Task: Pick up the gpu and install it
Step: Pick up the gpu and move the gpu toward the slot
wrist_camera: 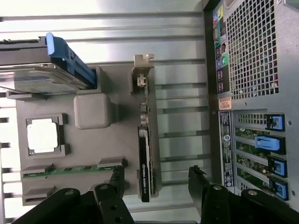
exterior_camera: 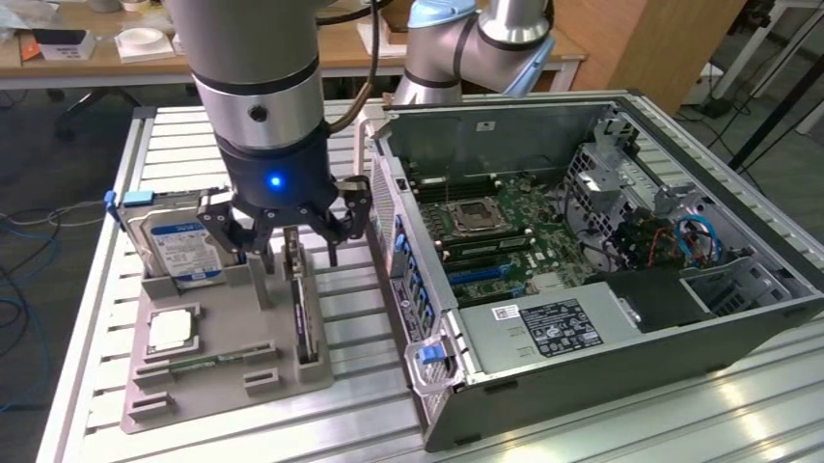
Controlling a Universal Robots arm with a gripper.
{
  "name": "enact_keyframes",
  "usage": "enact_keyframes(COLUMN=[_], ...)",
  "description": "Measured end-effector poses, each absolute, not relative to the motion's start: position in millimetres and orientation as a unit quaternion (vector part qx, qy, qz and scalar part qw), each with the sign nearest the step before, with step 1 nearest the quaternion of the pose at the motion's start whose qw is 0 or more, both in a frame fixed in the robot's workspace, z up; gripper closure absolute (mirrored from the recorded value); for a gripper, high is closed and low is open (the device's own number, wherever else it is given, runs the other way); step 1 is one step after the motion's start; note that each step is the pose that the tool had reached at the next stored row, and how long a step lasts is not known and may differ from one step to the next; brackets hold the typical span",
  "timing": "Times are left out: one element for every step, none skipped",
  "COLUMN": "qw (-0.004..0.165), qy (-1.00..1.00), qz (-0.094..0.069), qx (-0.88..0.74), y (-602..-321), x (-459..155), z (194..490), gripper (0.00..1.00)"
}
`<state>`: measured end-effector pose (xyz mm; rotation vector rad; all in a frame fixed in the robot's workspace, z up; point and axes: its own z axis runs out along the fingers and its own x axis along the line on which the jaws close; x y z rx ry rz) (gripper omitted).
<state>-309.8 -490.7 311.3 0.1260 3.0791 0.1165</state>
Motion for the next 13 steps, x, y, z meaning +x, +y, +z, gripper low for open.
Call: enact_keyframes(qw=[0.035, 0.040, 0.042, 0.044, 0.045, 0.045, 0.044, 0.044, 0.043, 0.036, 0.027, 0.018, 0.009], qy=[0.998, 0.998, 0.998, 0.998, 0.998, 0.998, 0.998, 0.997, 0.997, 0.998, 0.998, 0.998, 0.998], qz=[0.038, 0.035, 0.033, 0.034, 0.036, 0.037, 0.037, 0.037, 0.037, 0.037, 0.036, 0.036, 0.036], qx=[0.041, 0.040, 0.040, 0.040, 0.040, 0.040, 0.041, 0.041, 0.042, 0.044, 0.045, 0.046, 0.047], y=[-490.7, -490.8, -491.8, -493.0, -493.6, -494.7, -496.0, -497.1, -497.7, -498.0, -498.2, -498.5, -498.9], x=[-309.9, -310.1, -310.2, -310.3, -310.3, -310.3, -310.3, -310.3, -310.3, -310.3, -310.3, -310.3, -310.2], z=[311.2, 311.2, 311.2, 310.8, 309.7, 308.0, 306.3, 304.9, 304.3, 304.4, 304.2, 304.1, 303.8], gripper=[0.34, 0.34, 0.34, 0.34, 0.34, 0.34, 0.34, 0.34, 0.34, 0.34, 0.34, 0.34, 0.34])
